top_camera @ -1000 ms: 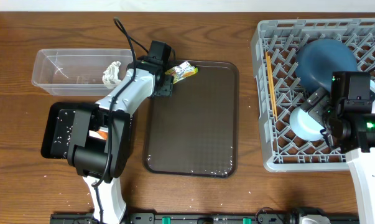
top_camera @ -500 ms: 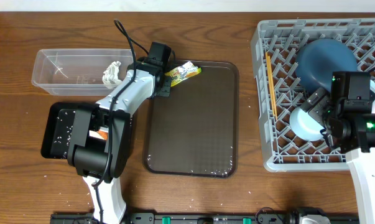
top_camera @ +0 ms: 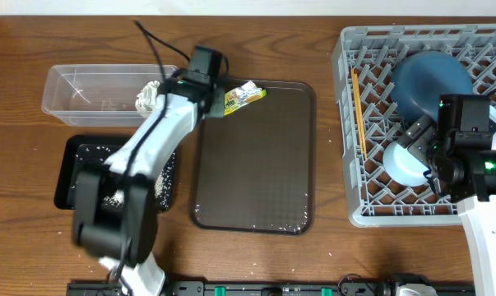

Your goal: Sort waste into correct bins and load items into the dishwasher rack

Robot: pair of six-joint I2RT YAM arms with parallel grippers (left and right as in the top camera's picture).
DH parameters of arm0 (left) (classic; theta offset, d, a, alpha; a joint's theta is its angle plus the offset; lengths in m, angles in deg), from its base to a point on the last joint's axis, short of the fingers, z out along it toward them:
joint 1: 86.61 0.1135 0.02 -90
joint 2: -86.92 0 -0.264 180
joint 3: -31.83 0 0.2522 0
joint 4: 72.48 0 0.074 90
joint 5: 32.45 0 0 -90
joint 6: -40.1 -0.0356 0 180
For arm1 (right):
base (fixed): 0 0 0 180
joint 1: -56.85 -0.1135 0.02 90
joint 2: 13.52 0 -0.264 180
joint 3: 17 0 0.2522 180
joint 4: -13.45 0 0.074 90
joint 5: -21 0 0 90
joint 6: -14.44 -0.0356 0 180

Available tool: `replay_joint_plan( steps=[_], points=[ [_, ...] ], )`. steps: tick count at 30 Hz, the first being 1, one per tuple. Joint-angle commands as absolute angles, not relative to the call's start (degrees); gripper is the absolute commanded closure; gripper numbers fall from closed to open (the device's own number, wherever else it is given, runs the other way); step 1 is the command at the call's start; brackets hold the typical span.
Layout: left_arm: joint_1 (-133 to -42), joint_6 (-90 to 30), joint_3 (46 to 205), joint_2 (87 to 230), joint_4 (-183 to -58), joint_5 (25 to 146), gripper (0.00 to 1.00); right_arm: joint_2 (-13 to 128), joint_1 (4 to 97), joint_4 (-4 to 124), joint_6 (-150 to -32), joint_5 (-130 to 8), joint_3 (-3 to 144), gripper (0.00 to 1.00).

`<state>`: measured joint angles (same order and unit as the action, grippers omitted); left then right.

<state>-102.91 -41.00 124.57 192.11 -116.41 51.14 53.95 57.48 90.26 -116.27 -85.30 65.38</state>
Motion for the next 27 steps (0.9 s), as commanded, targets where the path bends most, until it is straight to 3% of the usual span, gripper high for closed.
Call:
replay_joint_plan(
  steps=[1, 12, 16, 17, 18, 19, 20, 24, 27],
  points=[
    [-103.06, -38.86, 124.95, 186.06, -114.58, 50.59, 0.94, 53.79, 57.65, 90.26, -115.55, -85.89, 66.39, 0.01],
    [-97.71, -38.16, 124.84, 182.43, -112.39, 38.70, 0.94, 53.79, 57.65, 90.26, -115.55, -85.89, 66.39, 0.01],
    [-93.27, -38.16, 124.81, 182.43, -112.37, 36.67, 0.88, 53.79, 57.65, 90.26, -115.55, -85.89, 66.39, 0.01],
    [-91.89, -38.13, 124.81, 182.43, -112.26, 36.73, 0.83, 53.79, 57.65, 90.26, -115.55, -85.89, 66.39, 0.01],
    [-90.67, -37.72, 124.81, 182.43, -112.31, 36.91, 0.65, 53.79, 57.65, 90.26, -115.55, -85.89, 66.39, 0.01],
    [-89.55, -37.17, 124.81, 182.43, -112.48, 37.21, 0.35, 53.79, 57.65, 90.28, -115.55, -85.89, 66.39, 0.01],
    [-88.72, -36.71, 124.81, 182.43, -112.57, 37.61, 0.20, 53.79, 57.65, 90.26, -115.55, -85.89, 66.39, 0.01],
    [-87.08, -35.62, 124.81, 182.41, -114.08, 41.61, 0.13, 53.79, 57.65, 90.26, -115.55, -85.89, 66.39, 0.01],
    [-87.39, -35.62, 124.81, 182.41, -115.34, 51.95, 0.10, 53.79, 57.65, 90.26, -115.55, -85.89, 66.39, 0.01]
  ],
)
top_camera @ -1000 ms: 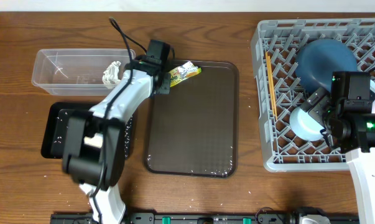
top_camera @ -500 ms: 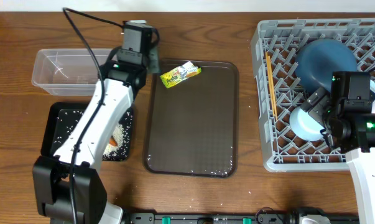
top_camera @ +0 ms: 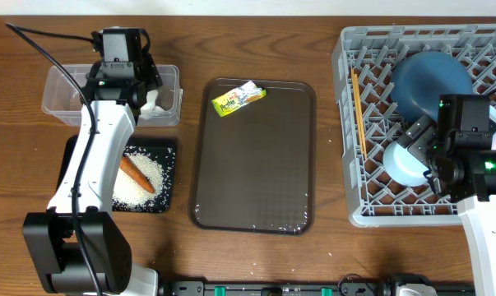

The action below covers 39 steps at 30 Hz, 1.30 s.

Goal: Sort waste into correct bins and load items into the dishwasher rack
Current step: 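Drop the tissue into the clear plastic bin, then reach the left gripper to the yellow cake wrapper and grasp it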

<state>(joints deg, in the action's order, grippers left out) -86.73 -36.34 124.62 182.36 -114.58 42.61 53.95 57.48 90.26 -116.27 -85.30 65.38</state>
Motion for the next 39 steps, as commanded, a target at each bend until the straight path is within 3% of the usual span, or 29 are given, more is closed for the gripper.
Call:
replay_joint_plan(
  steps=[1, 5, 7, 17, 21, 33, 39],
  points=[
    [-87.65, -35.62, 124.81, 182.41, -115.85, 57.48, 0.10, 53.79, 57.65, 90.26, -115.55, -85.89, 66.39, 0.01],
    [-89.51, -35.62, 124.57, 182.47, -115.69, 78.04, 0.10, 53.79, 57.65, 90.28, -115.55, -85.89, 66.39, 0.02],
    [-91.72, -35.64, 124.57, 182.52, -115.39, 80.95, 0.10, 53.79, 57.65, 90.26, -115.55, -85.89, 66.39, 0.01],
    [-105.38, -35.86, 124.77, 186.78, -114.43, 67.25, 0.05, 53.79, 57.65, 90.26, -115.55, -85.89, 66.39, 0.01],
    [-107.06, -37.59, 124.95, 188.81, -111.45, 67.33, 0.05, 53.79, 57.65, 90.26, -115.55, -85.89, 66.39, 0.01],
    [-110.56, -57.46, 124.95, 196.33, -101.49, 67.29, 0.05, 53.79, 57.63, 90.28, -115.55, -85.89, 66.39, 0.01],
    [-110.43, -58.46, 124.95, 200.72, -98.64, 64.73, 0.05, 53.79, 57.65, 90.26, -115.55, -85.89, 66.39, 0.01]
  ],
)
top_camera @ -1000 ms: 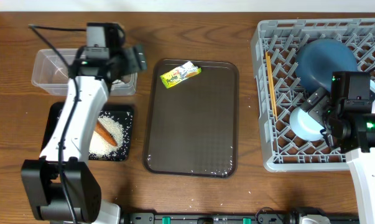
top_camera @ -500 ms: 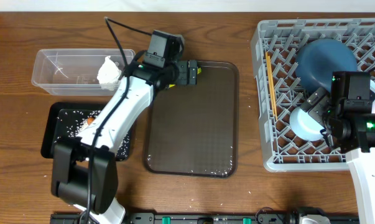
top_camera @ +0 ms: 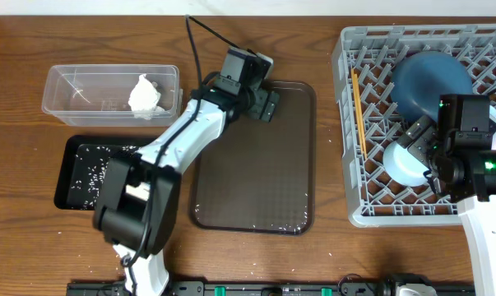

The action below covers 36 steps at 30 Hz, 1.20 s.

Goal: Sort waste into correct bins and load items into the dishwasher rack
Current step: 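Reach the left gripper to the yellow cake wrapper and grasp it, then carry the wrapper into the clear plastic bin and release it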

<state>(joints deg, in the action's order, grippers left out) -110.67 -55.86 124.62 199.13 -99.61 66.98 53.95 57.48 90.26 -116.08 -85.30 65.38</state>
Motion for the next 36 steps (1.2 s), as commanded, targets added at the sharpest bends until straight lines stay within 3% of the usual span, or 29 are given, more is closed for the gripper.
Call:
replay_joint_plan(
  steps=[1, 3, 10, 15, 19, 23, 26, 27, 36],
  points=[
    [-110.43, -58.46, 124.95, 201.33, -98.05, 64.34, 0.04, 53.79, 57.65, 90.28, -115.55, -85.89, 66.39, 0.01],
    [-110.43, -58.46, 124.95, 202.76, -96.90, 64.32, 0.00, 53.79, 57.63, 90.26, -115.55, -85.89, 66.39, 0.01],
    [-110.49, -58.40, 124.95, 205.71, -94.47, 64.38, 0.02, 53.79, 57.65, 90.26, -115.55, -85.89, 66.39, 0.01],
    [-110.49, -58.20, 124.95, 206.43, -95.19, 64.45, 0.24, 53.79, 57.65, 90.26, -115.55, -85.89, 66.39, 0.01],
    [-110.49, -58.22, 124.95, 206.43, -95.30, 64.58, 0.51, 53.79, 57.63, 90.26, -115.57, -85.89, 66.39, 0.01],
    [-110.49, -58.20, 124.95, 206.41, -95.37, 64.56, 0.58, 53.79, 57.65, 90.28, -115.55, -85.89, 66.39, 0.01],
    [-110.49, -58.24, 124.95, 206.16, -95.34, 64.56, 0.89, 53.79, 57.65, 90.26, -115.55, -85.89, 66.39, 0.01],
    [-110.49, -58.24, 124.95, 205.95, -95.34, 64.56, 0.94, 53.79, 57.65, 90.26, -115.55, -85.89, 66.39, 0.01],
    [-110.47, -56.10, 124.95, 199.21, -97.64, 64.54, 0.94, 53.79, 57.65, 90.26, -115.55, -85.89, 66.39, 0.01]
  ],
)
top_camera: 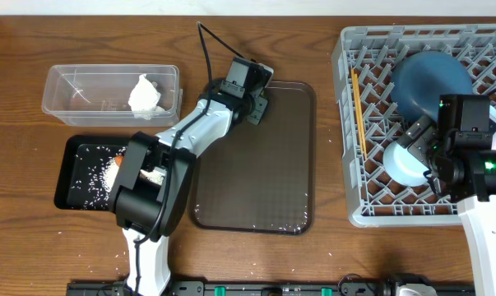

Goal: Sort waste into correct bins and load items into the dishwasher rack
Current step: 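Carry the wrapper into the clear plastic bin and release it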

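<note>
My left gripper (249, 97) sits low over the far-left corner of the brown tray (264, 173). The yellow wrapper is hidden under it, and whether its jaws are shut does not show. A crumpled white tissue (146, 93) lies in the clear plastic bin (75, 94). My right gripper (420, 138) is inside the grey dish rack (371, 205), just above a white cup (400, 163). Its state is unclear. A blue bowl (433, 78) and yellow sticks (356, 103) stand in the rack.
A black tray (83, 177) scattered with rice grains lies at the left front, and an orange bit (118, 161) shows beside my left arm. The wooden table (313, 255) runs between the brown tray and the rack.
My left gripper has shifted slightly left and back at the tray's far-left corner and looks more closed in. The wrapper stays hidden under it. The right arm has not moved.
The wrapper first lay open to view on the tray's far-left corner, with my left arm near the bin and the tissue. Then my left gripper stood over the bin with the tissue at its tips. After that the tissue lay free in the bin and the gripper covered the wrapper's corner, where it remains.
</note>
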Robot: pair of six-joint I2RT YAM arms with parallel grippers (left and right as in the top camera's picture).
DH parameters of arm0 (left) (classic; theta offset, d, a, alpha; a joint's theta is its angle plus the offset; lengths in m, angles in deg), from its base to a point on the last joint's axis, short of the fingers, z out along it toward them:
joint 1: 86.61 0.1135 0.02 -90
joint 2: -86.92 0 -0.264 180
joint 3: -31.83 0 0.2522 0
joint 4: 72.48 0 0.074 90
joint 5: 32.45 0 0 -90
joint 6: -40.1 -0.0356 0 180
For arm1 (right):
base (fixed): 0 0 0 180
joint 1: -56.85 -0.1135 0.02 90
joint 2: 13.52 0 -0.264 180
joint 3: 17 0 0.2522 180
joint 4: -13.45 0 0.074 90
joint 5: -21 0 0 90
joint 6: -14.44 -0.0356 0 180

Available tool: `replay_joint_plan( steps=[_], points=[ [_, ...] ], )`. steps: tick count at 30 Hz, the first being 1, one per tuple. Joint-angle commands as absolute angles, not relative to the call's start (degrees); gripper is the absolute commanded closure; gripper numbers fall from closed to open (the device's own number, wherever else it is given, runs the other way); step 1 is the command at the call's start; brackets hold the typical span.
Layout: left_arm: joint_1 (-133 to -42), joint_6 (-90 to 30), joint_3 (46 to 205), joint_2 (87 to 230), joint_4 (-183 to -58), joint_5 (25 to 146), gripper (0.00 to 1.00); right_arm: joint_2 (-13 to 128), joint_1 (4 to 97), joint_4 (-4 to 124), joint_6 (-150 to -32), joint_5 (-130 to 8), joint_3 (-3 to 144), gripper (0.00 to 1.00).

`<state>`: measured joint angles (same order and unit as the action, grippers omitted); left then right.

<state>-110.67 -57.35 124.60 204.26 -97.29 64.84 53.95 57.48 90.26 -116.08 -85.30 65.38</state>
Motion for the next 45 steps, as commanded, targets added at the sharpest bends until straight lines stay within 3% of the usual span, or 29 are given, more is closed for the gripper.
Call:
replay_joint_plan(
  steps=[1, 5, 16, 28, 29, 30, 31, 33, 34, 37, 45],
  points=[
    [-110.40, -55.49, 124.95, 197.64, -97.86, 64.51, 0.94, 53.79, 57.65, 90.28, -115.55, -85.89, 66.39, 0.01],
    [-109.77, -55.18, 124.95, 191.52, -98.01, 62.79, 0.94, 53.79, 57.65, 90.28, -115.55, -85.89, 66.39, 0.01],
    [-101.16, -55.14, 124.95, 183.81, -98.16, 41.50, 0.94, 53.79, 57.65, 90.28, -115.55, -85.89, 66.39, 0.01],
    [-82.65, -44.78, 124.92, 187.52, -98.99, 40.41, 0.94, 53.79, 57.65, 90.28, -115.55, -85.89, 66.39, 0.01],
    [-81.47, -44.76, 124.92, 188.07, -98.99, 41.24, 0.90, 53.79, 57.65, 90.28, -115.57, -85.89, 66.39, 0.01],
    [-80.61, -44.76, 124.92, 188.66, -99.02, 42.13, 0.76, 53.79, 57.63, 90.26, -115.55, -85.89, 66.39, 0.01],
    [-79.74, -44.73, 124.92, 189.33, -99.06, 43.33, 0.50, 53.79, 57.65, 90.26, -115.55, -85.89, 66.39, 0.01],
    [-78.67, -44.67, 124.92, 190.52, -99.63, 44.89, 0.30, 53.79, 57.65, 90.26, -115.55, -85.89, 66.39, 0.01],
    [-78.30, -44.65, 124.92, 190.89, -100.04, 45.15, 0.25, 53.79, 57.65, 90.28, -115.55, -85.89, 66.39, 0.01],
    [-78.17, -44.67, 124.95, 191.08, -101.03, 45.13, 0.19, 53.79, 57.65, 90.28, -115.55, -85.89, 66.39, 0.01],
    [-80.55, -43.14, 124.95, 182.71, -107.02, 45.13, 0.19, 53.79, 57.65, 90.26, -115.55, -85.89, 66.39, 0.01]
  ],
)
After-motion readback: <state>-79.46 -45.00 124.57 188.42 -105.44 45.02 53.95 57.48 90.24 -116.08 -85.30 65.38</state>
